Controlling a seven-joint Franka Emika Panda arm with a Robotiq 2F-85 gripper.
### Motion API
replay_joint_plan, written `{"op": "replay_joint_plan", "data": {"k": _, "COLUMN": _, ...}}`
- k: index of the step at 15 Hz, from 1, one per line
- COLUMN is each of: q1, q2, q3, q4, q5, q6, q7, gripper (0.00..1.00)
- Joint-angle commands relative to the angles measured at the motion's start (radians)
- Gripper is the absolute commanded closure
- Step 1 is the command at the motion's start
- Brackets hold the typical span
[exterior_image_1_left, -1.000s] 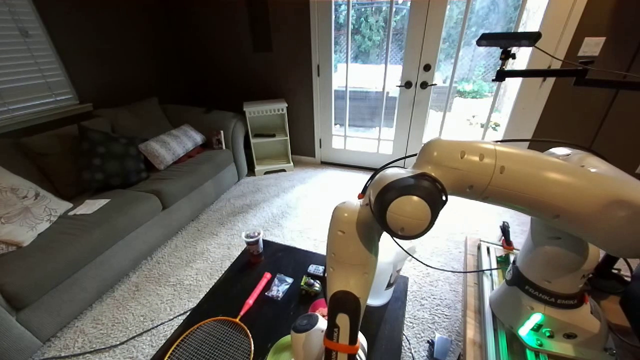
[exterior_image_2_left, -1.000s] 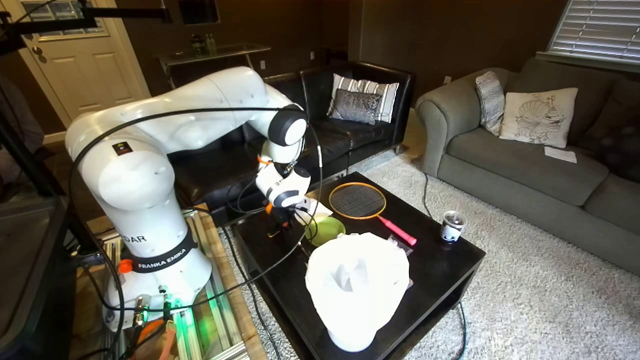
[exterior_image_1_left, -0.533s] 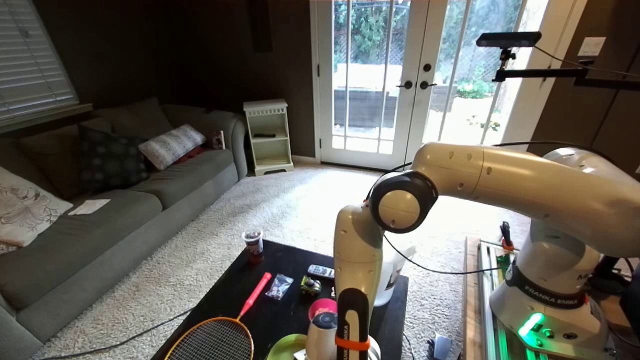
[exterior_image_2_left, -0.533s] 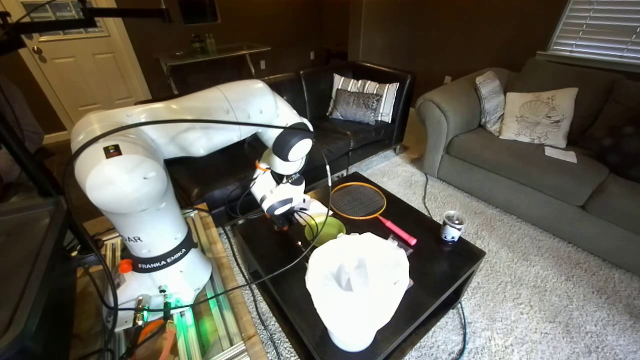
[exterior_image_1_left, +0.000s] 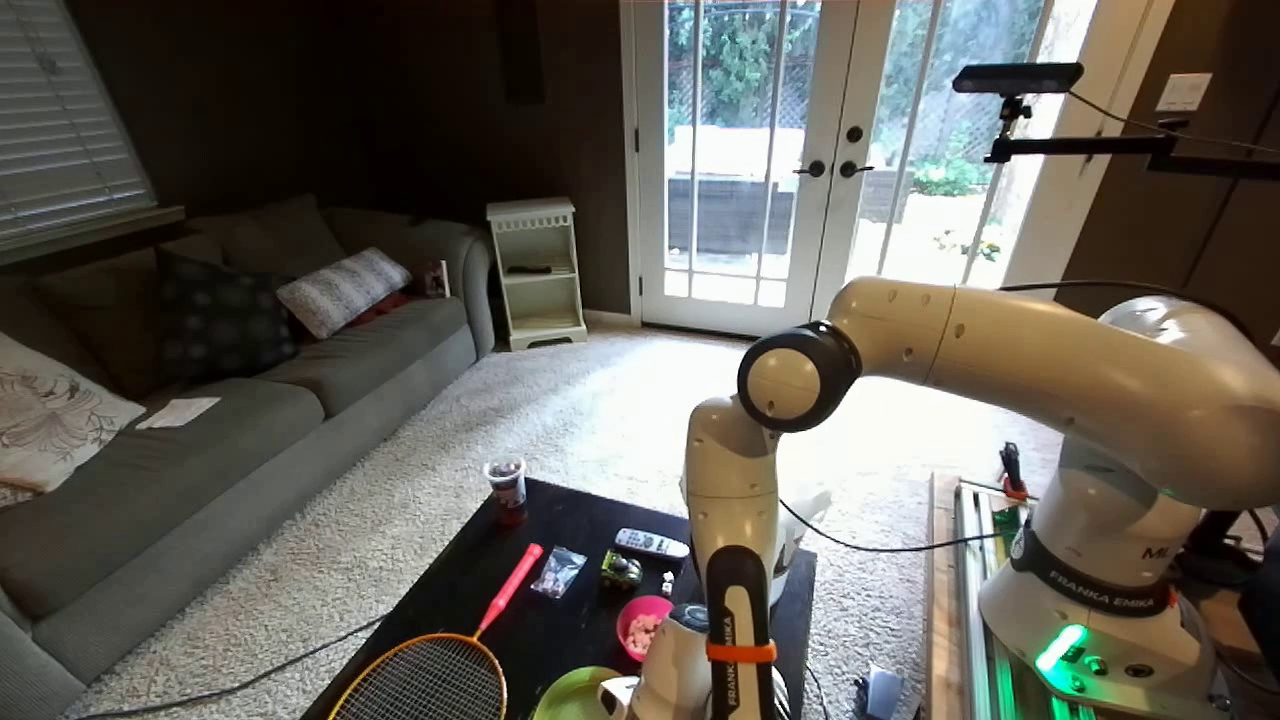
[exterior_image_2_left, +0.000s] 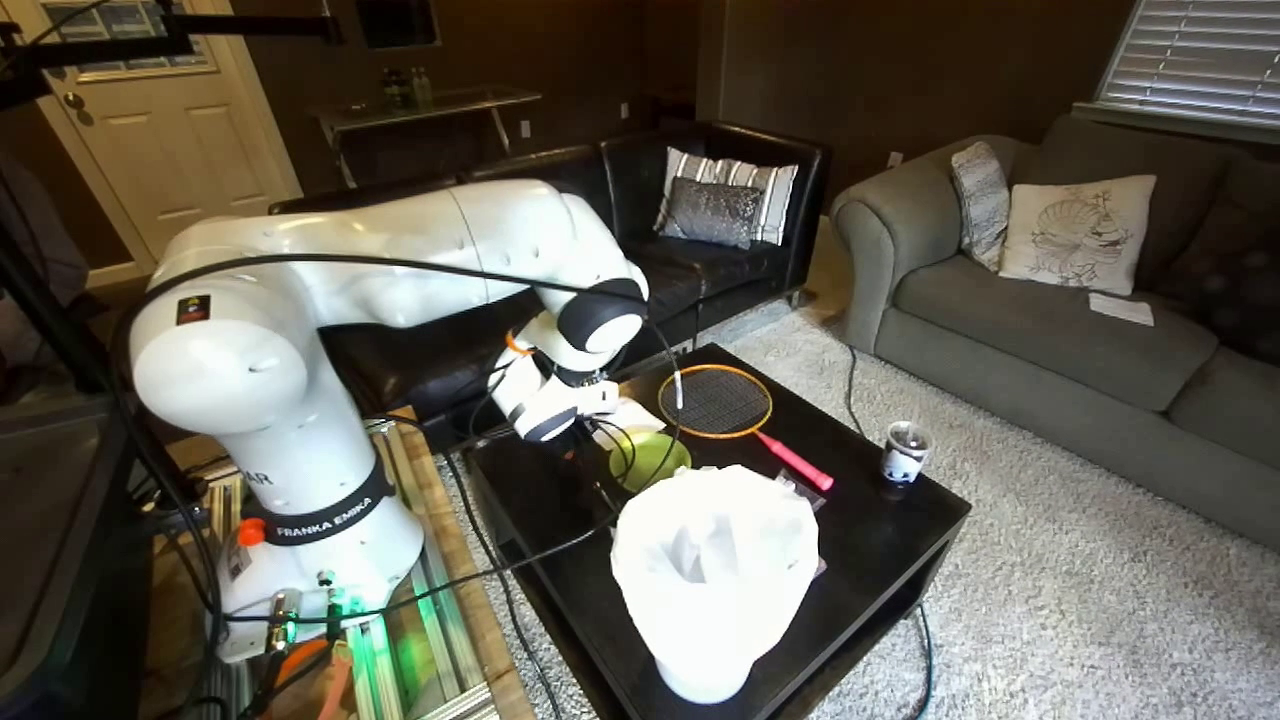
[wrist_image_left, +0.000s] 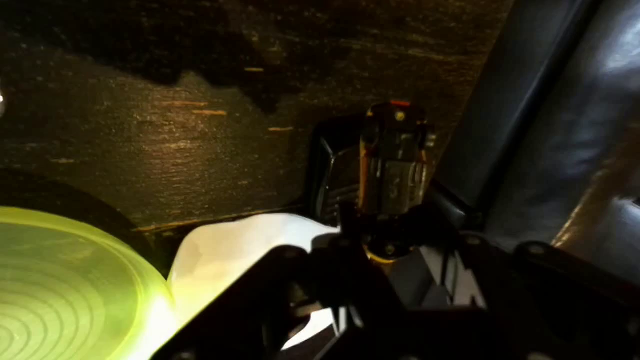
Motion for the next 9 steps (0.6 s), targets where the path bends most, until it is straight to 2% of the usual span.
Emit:
{"op": "replay_joint_plan", "data": {"k": 1, "q1": -0.073, "q2": 0.000, "q3": 0.014, "q4": -0.063, "q5": -0.131, "q6": 0.045, "q7": 0.060, "gripper": 0.91}}
{"op": "replay_joint_plan", "data": {"k": 5, "q1": -0.051, "q2": 0.000, "q3": -0.004, "q4": -0.051, "q5": -0.151, "q6": -0.028, "q7": 0.145, "gripper": 0.91}}
{"op": "replay_joint_plan", "data": {"k": 9, "q1": -0.020, "q2": 0.000, "q3": 0.003, "q4": -0.017, "q5": -0.093, "q6": -0.172, "q7": 0.225, "gripper": 0.91}}
